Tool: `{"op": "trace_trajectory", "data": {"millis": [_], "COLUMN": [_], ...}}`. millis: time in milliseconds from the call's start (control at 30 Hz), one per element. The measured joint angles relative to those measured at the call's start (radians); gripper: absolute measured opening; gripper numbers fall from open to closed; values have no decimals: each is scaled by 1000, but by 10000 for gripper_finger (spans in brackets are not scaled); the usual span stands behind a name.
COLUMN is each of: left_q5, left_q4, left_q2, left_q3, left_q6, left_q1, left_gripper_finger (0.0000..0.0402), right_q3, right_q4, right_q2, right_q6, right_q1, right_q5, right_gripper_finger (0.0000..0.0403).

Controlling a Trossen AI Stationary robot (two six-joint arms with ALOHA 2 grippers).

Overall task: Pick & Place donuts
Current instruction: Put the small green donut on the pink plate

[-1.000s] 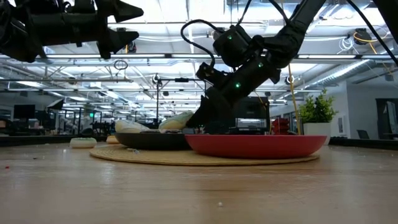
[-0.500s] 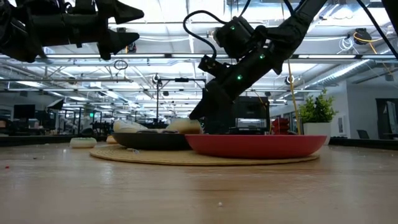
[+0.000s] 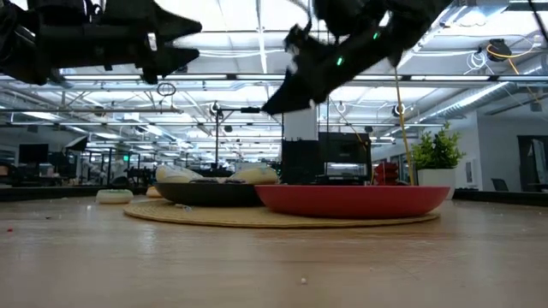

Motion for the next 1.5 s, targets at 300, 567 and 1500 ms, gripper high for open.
{"op": "trace_trajectory", "data": {"millis": [300,567,1500], "left_q5": [-166,-164,107], "left_q4": [-899,-1836,-2202], "left_q2": [-96,-29,331], "left_q3": [170,554,633], "left_q6": [-97,-399,-493], "left_q1": [-23,-6,112], "left_gripper_finger": [324,300,291], "right_q3": [0,-24,-177], "right_q4": [-288,-382,-253], "right_q2": [-221,-306,-395], "right_q6": [26,15,-23], "right_q1": [73,118,120], "right_q5": [-3,-3,-3], "right_gripper_finger": [258,258,256]}}
